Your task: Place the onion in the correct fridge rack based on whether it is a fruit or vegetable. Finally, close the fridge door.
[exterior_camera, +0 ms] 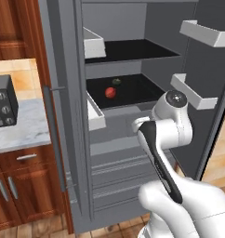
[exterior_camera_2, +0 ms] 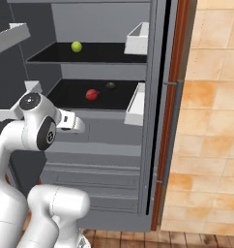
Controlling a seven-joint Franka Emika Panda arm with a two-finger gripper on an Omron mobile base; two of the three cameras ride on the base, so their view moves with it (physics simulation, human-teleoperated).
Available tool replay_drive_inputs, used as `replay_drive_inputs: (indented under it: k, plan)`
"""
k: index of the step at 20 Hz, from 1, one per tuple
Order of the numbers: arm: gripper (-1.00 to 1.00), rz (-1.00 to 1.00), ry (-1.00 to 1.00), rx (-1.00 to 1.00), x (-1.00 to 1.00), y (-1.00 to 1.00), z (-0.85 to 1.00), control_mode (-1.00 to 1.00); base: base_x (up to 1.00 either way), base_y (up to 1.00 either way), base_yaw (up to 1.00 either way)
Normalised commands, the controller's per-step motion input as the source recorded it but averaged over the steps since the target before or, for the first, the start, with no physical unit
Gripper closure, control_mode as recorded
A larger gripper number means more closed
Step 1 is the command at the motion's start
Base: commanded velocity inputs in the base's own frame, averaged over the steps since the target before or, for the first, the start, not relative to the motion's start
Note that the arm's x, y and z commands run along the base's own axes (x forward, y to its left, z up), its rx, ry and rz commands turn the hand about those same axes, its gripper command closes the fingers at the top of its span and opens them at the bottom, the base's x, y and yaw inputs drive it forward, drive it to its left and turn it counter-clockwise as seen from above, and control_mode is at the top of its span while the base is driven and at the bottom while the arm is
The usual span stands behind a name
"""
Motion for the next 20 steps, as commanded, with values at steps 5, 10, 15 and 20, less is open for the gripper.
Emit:
replay_drive_inputs:
  k: [5, 10, 15, 20]
  plan:
    - [-1.00, 0.00, 0.00, 0.00, 0.00, 0.00, 0.00, 1.00, -0.08, -0.19, 0.00]
    - [-1.00, 0.00, 0.00, 0.00, 0.00, 0.00, 0.00, 1.00, -0.14, -0.11, 0.00]
    - [-1.00, 0.00, 0.00, 0.00, 0.00, 0.00, 0.00, -1.00, 0.00, -0.01, 0.00]
    - [-1.00, 0.00, 0.00, 0.00, -0.07, 0.00, 0.00, -1.00, 0.00, 0.00, 0.00]
